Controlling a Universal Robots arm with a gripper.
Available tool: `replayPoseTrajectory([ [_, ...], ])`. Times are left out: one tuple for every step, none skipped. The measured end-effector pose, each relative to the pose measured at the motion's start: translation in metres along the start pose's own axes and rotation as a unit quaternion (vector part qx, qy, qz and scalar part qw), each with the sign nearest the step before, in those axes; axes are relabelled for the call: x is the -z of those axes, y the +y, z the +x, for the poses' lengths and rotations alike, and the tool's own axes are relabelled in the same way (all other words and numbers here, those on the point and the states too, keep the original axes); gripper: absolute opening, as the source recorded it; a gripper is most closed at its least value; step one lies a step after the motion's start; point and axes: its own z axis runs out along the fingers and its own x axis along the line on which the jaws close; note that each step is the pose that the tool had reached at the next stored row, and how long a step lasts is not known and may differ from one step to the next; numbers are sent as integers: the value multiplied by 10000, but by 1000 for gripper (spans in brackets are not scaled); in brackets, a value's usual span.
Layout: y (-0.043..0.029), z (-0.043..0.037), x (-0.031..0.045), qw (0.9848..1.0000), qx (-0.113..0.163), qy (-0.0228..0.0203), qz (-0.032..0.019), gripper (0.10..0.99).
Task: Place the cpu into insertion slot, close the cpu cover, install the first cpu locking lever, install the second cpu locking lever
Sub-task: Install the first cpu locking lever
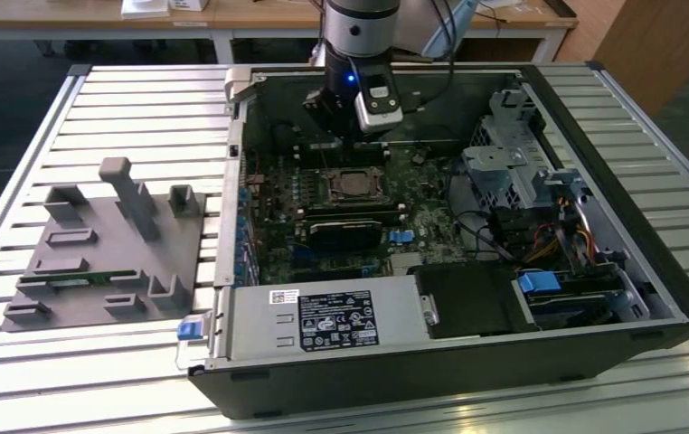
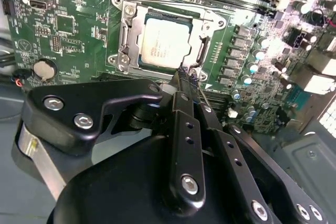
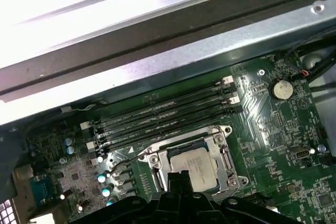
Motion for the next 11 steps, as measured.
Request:
replayPoseTrajectory([
  [0,0,0,10000,30,0,0,106],
  [-1,3,0,10000,50,-6,-2,106],
  [-4,12,0,10000,55,-22,-7,106],
  [-8,30,-1,10000,57,-44,-15,106],
  [-16,52,-2,10000,57,-65,-22,106],
  [-23,74,-2,9999,58,-87,-29,106],
  [-30,97,-3,9999,59,-102,-33,106],
  [-37,116,-4,9999,61,-114,-38,106],
  [-42,130,-6,9999,64,-124,-41,106],
  [-43,134,-10,9999,90,-125,-43,106],
  [-43,134,-12,9998,159,-122,-41,106],
])
